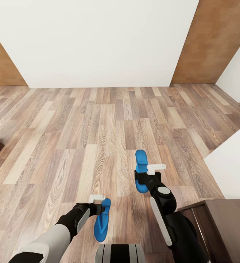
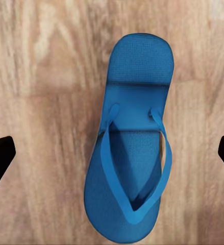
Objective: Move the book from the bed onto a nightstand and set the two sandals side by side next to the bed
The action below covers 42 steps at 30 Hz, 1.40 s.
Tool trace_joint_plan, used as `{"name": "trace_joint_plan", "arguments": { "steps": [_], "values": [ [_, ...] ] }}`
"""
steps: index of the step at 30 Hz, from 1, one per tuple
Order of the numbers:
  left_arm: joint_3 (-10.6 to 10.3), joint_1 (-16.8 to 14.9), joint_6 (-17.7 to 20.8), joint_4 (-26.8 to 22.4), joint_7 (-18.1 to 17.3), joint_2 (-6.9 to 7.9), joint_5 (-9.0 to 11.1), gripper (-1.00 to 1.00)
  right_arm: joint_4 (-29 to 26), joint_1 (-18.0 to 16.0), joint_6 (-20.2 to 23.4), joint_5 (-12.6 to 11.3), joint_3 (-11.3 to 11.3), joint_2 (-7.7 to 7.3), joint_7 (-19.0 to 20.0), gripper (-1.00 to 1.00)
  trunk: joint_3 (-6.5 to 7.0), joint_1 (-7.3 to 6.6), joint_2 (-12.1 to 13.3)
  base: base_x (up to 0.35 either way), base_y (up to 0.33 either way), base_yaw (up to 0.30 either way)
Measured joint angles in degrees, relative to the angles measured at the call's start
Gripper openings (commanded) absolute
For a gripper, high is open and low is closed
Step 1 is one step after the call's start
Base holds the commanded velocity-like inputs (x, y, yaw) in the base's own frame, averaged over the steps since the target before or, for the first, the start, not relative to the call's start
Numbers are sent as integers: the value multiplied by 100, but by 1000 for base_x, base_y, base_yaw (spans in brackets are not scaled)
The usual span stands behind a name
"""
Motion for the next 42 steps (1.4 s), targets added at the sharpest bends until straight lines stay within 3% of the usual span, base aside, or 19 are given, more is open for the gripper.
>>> {"name": "trace_joint_plan", "arguments": {
  "steps": [12,23,30,38,42],
  "values": [
    [-245,9,-193,8,-1,-5,0,100,-230,96,-7,-2,-2,0,0,-100,0,0,0,0,0,0],
    [-275,11,-215,9,0,-10,0,100,-261,139,-10,4,6,0,0,-100,0,0,0,0,0,0],
    [-279,14,-218,9,0,-13,-1,100,-261,141,-9,5,-5,0,0,-100,-155,18,-9,0,0,0],
    [-283,18,-224,9,0,-14,0,100,-262,141,4,10,-20,0,-3,-100,-155,18,-9,0,0,0],
    [-284,18,-277,14,0,-14,-1,100,-262,141,12,2,-22,0,-1,-100,-243,29,-15,0,0,0]
  ]
}}
